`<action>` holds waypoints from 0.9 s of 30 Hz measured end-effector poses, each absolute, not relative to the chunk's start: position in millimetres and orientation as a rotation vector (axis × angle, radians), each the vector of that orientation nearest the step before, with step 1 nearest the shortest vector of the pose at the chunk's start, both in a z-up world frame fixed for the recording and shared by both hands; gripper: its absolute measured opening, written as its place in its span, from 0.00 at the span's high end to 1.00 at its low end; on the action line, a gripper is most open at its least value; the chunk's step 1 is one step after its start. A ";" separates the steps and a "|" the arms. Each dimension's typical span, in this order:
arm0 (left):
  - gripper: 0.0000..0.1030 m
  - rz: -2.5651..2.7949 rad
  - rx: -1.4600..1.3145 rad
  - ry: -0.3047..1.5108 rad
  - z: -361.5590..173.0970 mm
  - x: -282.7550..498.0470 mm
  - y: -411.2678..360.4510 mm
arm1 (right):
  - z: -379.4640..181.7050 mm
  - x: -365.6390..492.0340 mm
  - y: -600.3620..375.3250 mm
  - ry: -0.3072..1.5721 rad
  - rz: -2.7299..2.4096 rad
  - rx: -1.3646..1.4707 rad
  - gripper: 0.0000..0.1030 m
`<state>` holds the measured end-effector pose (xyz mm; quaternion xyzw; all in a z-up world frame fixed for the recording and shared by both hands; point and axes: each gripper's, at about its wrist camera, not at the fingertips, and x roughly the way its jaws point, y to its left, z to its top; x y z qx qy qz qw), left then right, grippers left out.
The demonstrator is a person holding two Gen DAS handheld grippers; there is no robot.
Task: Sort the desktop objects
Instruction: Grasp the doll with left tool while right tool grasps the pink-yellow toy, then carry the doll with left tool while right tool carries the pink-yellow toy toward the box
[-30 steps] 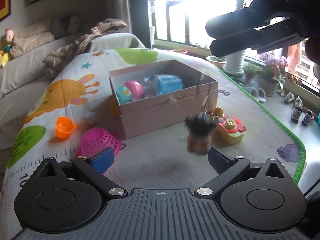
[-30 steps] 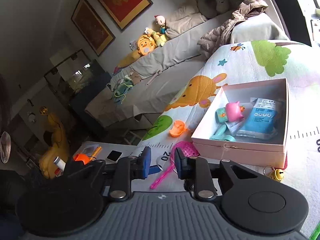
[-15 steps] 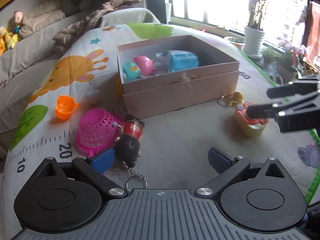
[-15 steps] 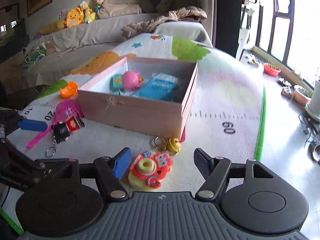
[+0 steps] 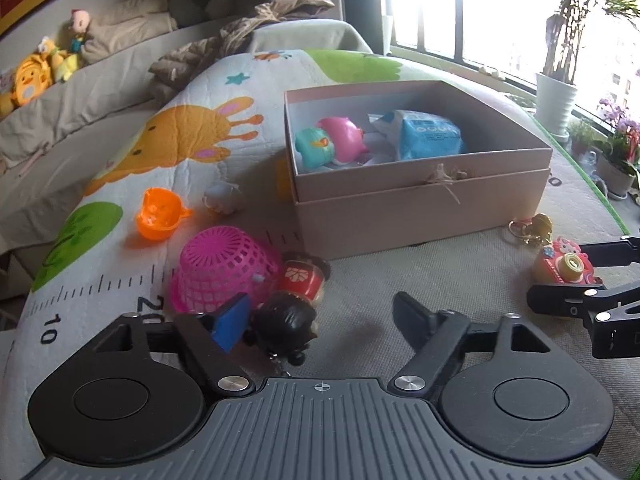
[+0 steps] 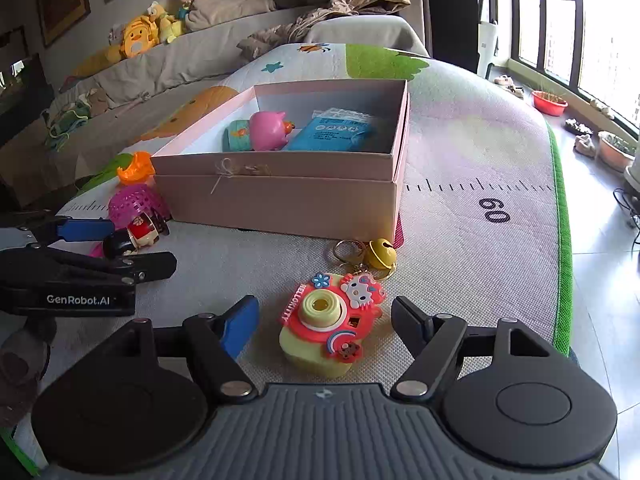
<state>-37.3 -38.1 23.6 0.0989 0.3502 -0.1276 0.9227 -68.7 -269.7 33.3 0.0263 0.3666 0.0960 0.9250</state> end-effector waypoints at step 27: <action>0.28 -0.316 0.312 0.631 49.9 -80.7 -34.9 | 113.1 -119.3 -268.4 0.613 0.324 -0.013 0.50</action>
